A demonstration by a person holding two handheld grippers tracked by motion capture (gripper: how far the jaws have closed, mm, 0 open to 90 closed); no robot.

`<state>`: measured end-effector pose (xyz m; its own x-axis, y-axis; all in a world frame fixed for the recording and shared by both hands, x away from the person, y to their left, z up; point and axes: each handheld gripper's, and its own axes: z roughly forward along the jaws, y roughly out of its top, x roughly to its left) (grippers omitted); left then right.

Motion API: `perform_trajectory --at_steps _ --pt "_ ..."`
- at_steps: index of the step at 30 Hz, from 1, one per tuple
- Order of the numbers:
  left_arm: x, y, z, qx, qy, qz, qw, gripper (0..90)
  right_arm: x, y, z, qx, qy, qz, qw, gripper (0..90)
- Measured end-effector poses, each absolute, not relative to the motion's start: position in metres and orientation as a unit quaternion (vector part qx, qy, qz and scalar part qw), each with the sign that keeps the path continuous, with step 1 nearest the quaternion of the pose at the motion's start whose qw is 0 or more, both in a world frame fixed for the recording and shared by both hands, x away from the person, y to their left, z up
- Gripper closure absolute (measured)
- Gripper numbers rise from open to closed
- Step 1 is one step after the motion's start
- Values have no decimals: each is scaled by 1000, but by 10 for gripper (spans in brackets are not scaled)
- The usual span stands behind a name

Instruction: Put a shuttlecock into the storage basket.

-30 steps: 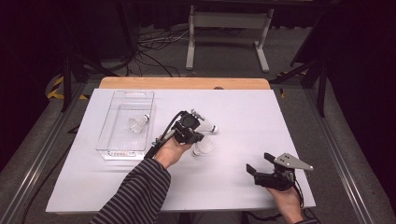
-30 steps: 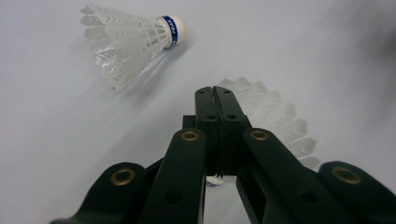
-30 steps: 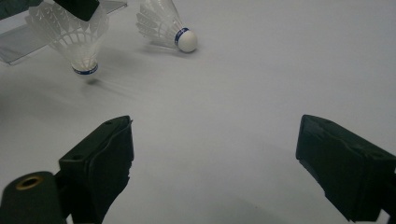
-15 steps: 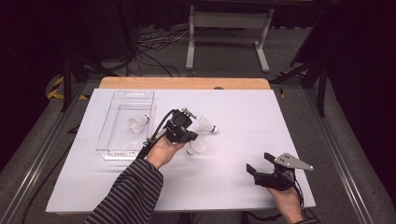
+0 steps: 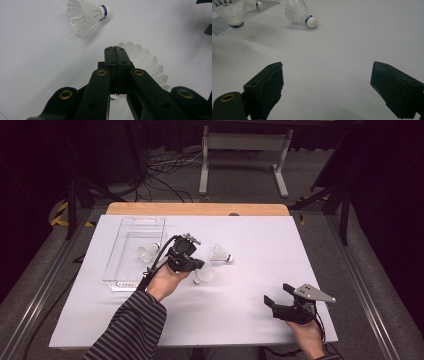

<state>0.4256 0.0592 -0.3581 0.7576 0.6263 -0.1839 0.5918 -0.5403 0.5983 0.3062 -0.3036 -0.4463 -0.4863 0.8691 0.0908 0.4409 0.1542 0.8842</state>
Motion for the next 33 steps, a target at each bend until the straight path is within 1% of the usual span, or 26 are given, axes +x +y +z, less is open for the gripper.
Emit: perform_trajectory --at_steps 33 --pt "424 107 -338 854 384 34 350 900 306 -303 -446 451 725 466 231 119"
